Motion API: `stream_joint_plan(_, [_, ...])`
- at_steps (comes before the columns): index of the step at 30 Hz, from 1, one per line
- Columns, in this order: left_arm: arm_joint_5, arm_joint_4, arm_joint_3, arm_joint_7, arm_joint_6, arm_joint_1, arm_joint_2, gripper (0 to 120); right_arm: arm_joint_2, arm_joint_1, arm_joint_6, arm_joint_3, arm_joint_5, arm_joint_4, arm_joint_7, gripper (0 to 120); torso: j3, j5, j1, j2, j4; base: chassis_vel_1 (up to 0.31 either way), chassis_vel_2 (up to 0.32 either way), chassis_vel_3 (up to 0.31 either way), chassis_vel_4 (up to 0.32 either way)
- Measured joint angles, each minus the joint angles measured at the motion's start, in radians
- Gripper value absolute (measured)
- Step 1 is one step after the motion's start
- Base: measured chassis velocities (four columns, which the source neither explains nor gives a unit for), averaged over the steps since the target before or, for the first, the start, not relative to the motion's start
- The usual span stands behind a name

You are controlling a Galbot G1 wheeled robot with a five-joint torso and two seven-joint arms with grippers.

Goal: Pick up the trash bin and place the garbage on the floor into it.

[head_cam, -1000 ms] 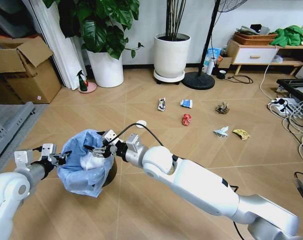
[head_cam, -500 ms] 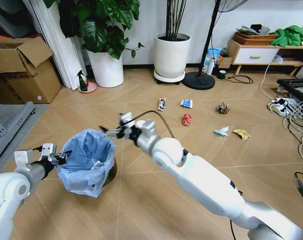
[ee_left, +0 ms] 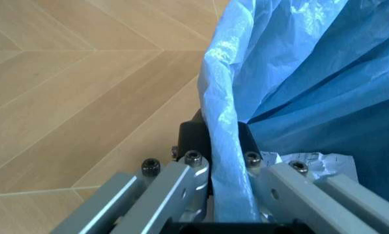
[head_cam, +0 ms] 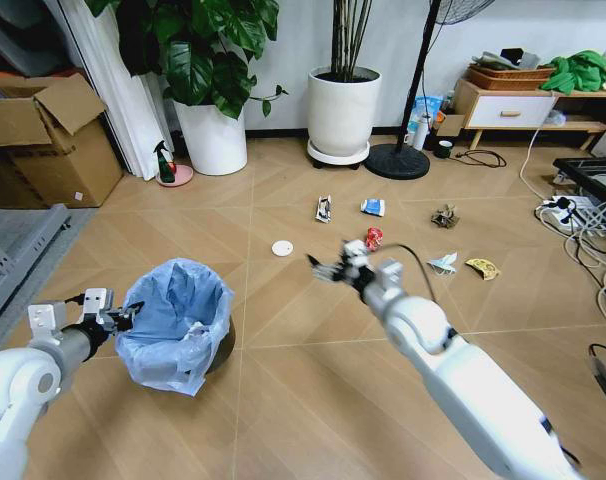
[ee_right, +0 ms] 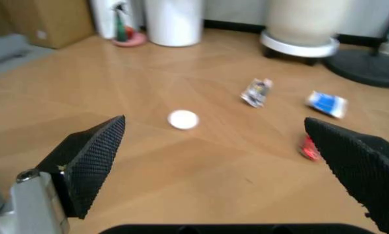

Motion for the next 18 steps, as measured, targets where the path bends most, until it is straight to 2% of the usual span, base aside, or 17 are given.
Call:
stream_joint_plan(2, [0.011,0.000,0.000,0.007,-0.003,0.004,-0.002,0,0.005,-0.055,0.012,0.071,-0.035,0.007,-0.017,100,0.000,0.0000,0.000,0.000,0.0000,0.000,0.000,0.000,0.000])
stream_joint_plan(6, [0.015,-0.005,0.000,0.009,-0.004,0.006,-0.005,0,0.020,-0.088,0.017,0.118,-0.054,0.013,-0.025,100,0.000,0.0000,0.000,0.000,0.0002,0.000,0.000,0.000,0.000])
stream_joint_plan(18, [0.020,-0.020,-0.007,0.010,-0.006,0.024,-0.009,0,0.060,-0.098,0.021,0.120,-0.078,0.011,-0.026,100,0.000,-0.0001,0.000,0.000,0.0004,-0.019,0.016,0.019,-0.023])
